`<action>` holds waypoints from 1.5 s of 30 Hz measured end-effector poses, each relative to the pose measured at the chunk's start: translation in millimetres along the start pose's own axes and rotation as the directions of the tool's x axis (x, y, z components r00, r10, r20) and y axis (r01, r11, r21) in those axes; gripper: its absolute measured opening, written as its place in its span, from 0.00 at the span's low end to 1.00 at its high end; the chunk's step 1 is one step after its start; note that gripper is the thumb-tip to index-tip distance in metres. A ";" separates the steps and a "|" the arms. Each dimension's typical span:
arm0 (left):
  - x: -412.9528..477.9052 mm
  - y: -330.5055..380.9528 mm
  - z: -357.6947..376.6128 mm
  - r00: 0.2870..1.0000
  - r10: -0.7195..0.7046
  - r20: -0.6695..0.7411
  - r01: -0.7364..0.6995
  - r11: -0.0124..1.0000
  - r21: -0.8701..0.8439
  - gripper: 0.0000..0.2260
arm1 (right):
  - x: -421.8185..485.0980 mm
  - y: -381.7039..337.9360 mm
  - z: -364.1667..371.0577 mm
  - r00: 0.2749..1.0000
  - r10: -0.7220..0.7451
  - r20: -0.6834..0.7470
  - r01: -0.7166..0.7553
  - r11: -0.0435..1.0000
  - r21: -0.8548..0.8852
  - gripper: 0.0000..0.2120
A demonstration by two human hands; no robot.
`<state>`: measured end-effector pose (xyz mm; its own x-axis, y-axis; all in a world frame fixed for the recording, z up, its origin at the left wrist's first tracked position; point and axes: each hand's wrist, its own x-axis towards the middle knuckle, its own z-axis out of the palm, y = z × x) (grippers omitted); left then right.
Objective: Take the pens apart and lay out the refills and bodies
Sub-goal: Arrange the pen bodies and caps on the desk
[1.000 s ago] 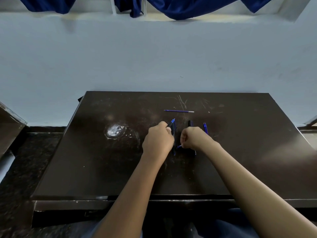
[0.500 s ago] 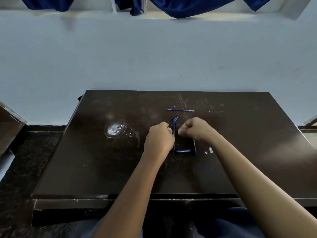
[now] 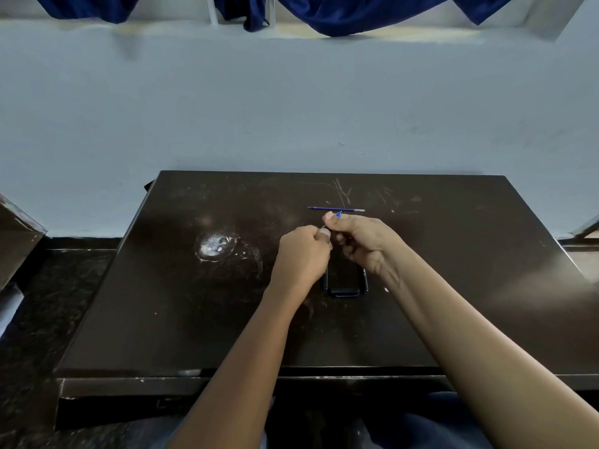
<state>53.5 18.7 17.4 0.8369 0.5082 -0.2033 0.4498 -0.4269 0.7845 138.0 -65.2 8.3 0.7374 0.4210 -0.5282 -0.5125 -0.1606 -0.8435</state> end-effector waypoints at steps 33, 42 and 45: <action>-0.7 2.4 0.9 0.994 -0.099 0.051 0.110 0.936 -0.333 0.16 | -2.1 -6.2 -2.8 0.938 -0.106 0.329 0.076 0.992 0.102 0.07; -1.6 3.6 0.2 0.992 -0.108 0.067 0.124 0.940 -0.319 0.15 | -5.1 -10.2 -4.8 0.957 -0.063 0.282 0.048 0.997 0.058 0.05; -1.9 3.8 0.0 0.992 -0.104 0.073 0.122 0.946 -0.300 0.16 | -4.3 -11.7 -6.9 0.965 -0.045 0.258 0.001 0.985 0.171 0.10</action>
<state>53.6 16.2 20.7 0.8062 0.4936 -0.3263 0.4337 -0.1178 0.8933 143.9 -71.3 19.7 0.6216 0.6438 -0.4463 -0.5796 -0.0053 -0.8149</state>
